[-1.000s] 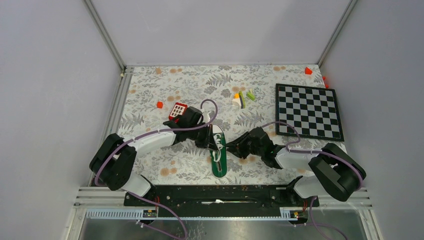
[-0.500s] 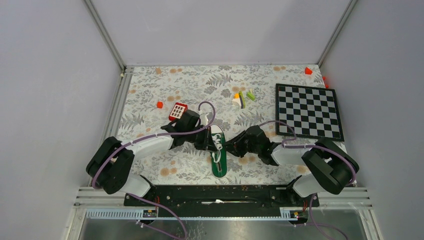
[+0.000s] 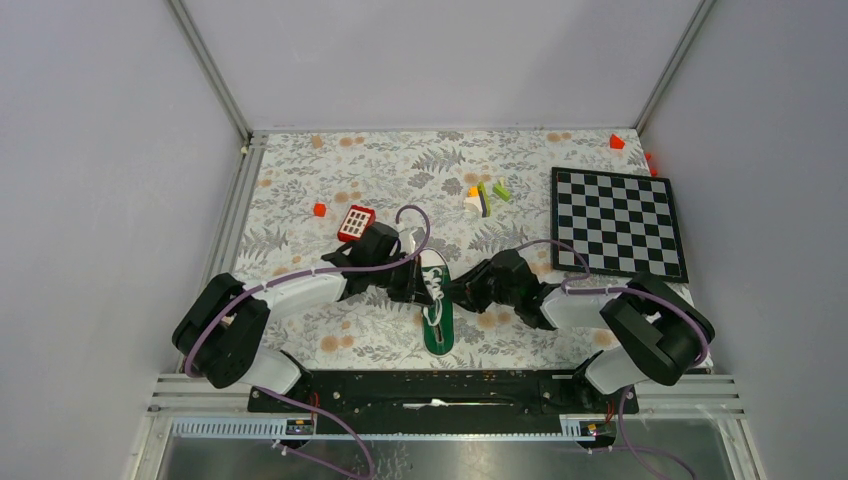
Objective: Tie the shoes
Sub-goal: Cross the shoelace with the shoelace.
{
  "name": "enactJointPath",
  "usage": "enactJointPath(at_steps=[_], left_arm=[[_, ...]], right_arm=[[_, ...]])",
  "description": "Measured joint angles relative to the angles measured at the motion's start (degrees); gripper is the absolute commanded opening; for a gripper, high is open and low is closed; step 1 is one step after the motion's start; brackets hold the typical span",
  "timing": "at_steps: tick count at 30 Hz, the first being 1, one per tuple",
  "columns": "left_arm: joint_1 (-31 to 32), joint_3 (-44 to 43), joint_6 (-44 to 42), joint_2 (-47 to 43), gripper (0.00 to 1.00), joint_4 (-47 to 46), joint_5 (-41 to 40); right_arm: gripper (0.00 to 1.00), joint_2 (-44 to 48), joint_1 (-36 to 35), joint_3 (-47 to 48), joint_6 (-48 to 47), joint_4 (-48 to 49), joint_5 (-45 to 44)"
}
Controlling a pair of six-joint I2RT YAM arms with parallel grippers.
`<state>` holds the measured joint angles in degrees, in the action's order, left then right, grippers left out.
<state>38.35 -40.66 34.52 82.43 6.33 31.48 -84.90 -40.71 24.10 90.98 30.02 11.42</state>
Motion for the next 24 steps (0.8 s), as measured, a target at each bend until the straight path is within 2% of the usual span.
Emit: enactJointPath(at_steps=[8,16,24], left_arm=[[0.0,0.0,0.0,0.0,0.0,0.0,-0.1],[0.0,0.0,0.0,0.0,0.0,0.0,-0.3],[0.0,0.0,0.0,0.0,0.0,0.0,-0.3]], right_arm=[[0.39,1.4,0.0,-0.6,0.3,0.7,-0.6],[0.46,3.9,0.0,-0.6,-2.3,-1.4,-1.8],[0.46,1.5,0.0,1.9,-4.6,-2.9,-1.2]])
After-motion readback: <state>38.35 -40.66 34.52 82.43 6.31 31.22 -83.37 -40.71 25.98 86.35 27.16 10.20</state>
